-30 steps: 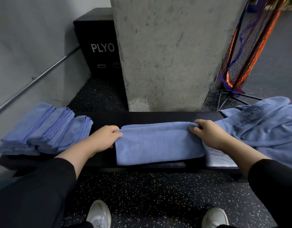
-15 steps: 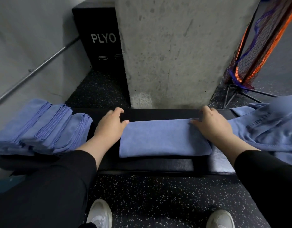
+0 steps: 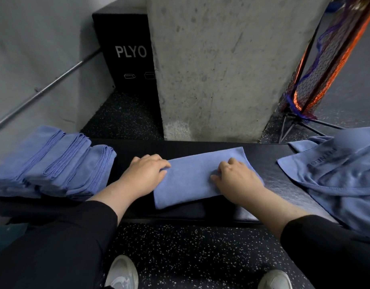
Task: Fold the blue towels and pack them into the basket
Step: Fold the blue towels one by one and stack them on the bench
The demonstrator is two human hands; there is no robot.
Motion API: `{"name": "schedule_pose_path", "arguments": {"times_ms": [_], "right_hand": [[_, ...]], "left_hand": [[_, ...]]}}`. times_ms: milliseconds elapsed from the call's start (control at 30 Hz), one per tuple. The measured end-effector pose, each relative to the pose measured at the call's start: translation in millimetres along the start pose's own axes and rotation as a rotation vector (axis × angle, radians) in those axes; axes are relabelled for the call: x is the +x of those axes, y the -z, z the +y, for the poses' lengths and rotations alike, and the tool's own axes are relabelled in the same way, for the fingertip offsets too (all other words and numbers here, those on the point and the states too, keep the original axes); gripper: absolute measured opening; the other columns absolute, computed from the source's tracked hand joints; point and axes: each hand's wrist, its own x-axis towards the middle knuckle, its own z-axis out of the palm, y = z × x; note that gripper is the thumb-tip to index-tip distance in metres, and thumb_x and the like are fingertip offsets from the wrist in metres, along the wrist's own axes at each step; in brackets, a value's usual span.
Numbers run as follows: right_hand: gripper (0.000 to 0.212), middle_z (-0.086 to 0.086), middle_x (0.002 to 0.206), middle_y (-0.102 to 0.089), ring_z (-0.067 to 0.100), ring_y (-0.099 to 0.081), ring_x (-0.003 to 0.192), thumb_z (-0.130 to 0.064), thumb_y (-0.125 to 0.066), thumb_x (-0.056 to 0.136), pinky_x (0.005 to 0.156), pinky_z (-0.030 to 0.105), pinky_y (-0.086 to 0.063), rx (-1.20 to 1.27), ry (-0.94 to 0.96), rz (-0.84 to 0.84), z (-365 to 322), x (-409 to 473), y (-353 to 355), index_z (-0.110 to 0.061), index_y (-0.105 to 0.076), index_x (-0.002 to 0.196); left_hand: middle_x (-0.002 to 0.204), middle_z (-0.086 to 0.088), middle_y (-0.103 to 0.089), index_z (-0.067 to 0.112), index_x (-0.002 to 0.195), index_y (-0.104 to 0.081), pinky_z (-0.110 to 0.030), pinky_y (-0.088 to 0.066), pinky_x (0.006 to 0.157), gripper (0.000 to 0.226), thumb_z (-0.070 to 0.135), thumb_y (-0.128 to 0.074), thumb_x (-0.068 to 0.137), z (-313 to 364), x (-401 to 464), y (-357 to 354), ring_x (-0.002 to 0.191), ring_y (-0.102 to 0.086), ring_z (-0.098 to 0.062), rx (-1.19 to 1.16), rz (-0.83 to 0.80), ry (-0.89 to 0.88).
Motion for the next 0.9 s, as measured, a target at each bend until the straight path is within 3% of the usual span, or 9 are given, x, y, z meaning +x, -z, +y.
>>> {"name": "schedule_pose_path", "arguments": {"times_ms": [133, 233, 433, 500, 533, 600, 700, 800, 900], "right_hand": [[0.044, 0.006, 0.123, -0.050, 0.029, -0.051, 0.121, -0.049, -0.041, 0.101, 0.105, 0.051, -0.035, -0.133, -0.027, -0.038, -16, 20, -1, -0.014, -0.053, 0.125], [0.033, 0.006, 0.126, -0.048, 0.028, -0.050, 0.123, -0.029, -0.041, 0.099, 0.115, 0.061, -0.023, -0.150, 0.006, -0.051, -28, 42, -5, -0.014, -0.051, 0.126], [0.053, -0.009, 0.162, -0.026, 0.012, -0.021, 0.150, -0.017, -0.039, 0.099, 0.122, 0.055, -0.002, 0.104, 0.247, -0.125, -23, 63, -8, -0.025, -0.040, 0.151], [0.048, -0.010, 0.159, -0.032, 0.010, -0.028, 0.148, -0.020, -0.048, 0.098, 0.122, 0.053, -0.007, 0.150, 0.318, -0.009, -12, 57, -13, -0.028, -0.048, 0.145], [0.042, -0.009, 0.154, -0.042, 0.013, -0.039, 0.142, -0.023, -0.053, 0.097, 0.120, 0.052, -0.017, 0.175, 0.361, 0.088, -7, 52, -13, -0.028, -0.056, 0.138], [0.028, -0.006, 0.130, -0.059, 0.022, -0.059, 0.119, -0.032, -0.056, 0.095, 0.097, 0.047, -0.042, 0.196, 0.475, 0.268, -1, 39, -9, -0.026, -0.066, 0.121], [0.025, -0.005, 0.107, -0.059, 0.020, -0.062, 0.093, -0.040, -0.055, 0.096, 0.077, 0.041, -0.051, 0.206, 0.646, 0.244, 8, 12, -8, -0.023, -0.068, 0.109], [0.033, -0.005, 0.127, -0.059, 0.017, -0.060, 0.114, -0.040, -0.052, 0.099, 0.096, 0.040, -0.051, 0.164, 0.667, 0.108, 27, -12, -28, -0.022, -0.066, 0.123], [0.042, -0.010, 0.154, -0.044, 0.009, -0.033, 0.147, -0.038, -0.041, 0.105, 0.118, 0.045, -0.033, 0.124, 0.597, 0.079, 42, -30, -34, -0.025, -0.055, 0.142]], "left_hand": [[0.121, 0.012, -0.057, 0.036, 0.131, -0.063, -0.035, -0.033, 0.101, 0.034, 0.028, -0.042, 0.104, -1, -17, 0, 0.114, -0.049, -0.013, 0.036, 0.003, -0.049], [0.113, 0.012, -0.056, 0.035, 0.126, -0.065, -0.038, -0.035, 0.101, 0.032, 0.035, -0.041, 0.104, 5, -33, 1, 0.109, -0.048, -0.014, 0.097, -0.037, -0.157], [0.110, 0.013, -0.053, 0.040, 0.129, -0.060, -0.035, -0.035, 0.098, 0.033, 0.050, -0.047, 0.101, 9, -54, 5, 0.109, -0.046, -0.010, 0.110, -0.093, -0.310], [0.116, 0.012, -0.049, 0.038, 0.128, -0.058, -0.035, -0.036, 0.100, 0.036, 0.054, -0.052, 0.097, 3, -53, 6, 0.113, -0.046, -0.010, 0.088, -0.060, -0.286], [0.120, 0.013, -0.047, 0.039, 0.131, -0.056, -0.035, -0.036, 0.101, 0.040, 0.056, -0.054, 0.095, 0, -53, 6, 0.114, -0.046, -0.009, 0.078, -0.057, -0.279], [0.125, 0.014, -0.045, 0.040, 0.135, -0.053, -0.033, -0.035, 0.101, 0.046, 0.060, -0.056, 0.093, -4, -52, 4, 0.117, -0.044, -0.009, 0.074, -0.076, -0.273], [0.135, 0.014, -0.042, 0.040, 0.136, -0.052, -0.034, -0.033, 0.105, 0.048, 0.059, -0.058, 0.093, -5, -53, 1, 0.126, -0.041, -0.010, 0.052, -0.063, -0.276], [0.155, 0.013, -0.030, 0.040, 0.142, -0.050, -0.037, -0.026, 0.114, 0.047, 0.054, -0.054, 0.097, -3, -54, 0, 0.142, -0.026, -0.010, 0.056, -0.101, -0.313], [0.159, 0.014, -0.028, 0.037, 0.144, -0.052, -0.035, -0.020, 0.117, 0.044, 0.051, -0.046, 0.102, -1, -55, 1, 0.147, -0.018, -0.007, 0.048, -0.117, -0.306]]}}
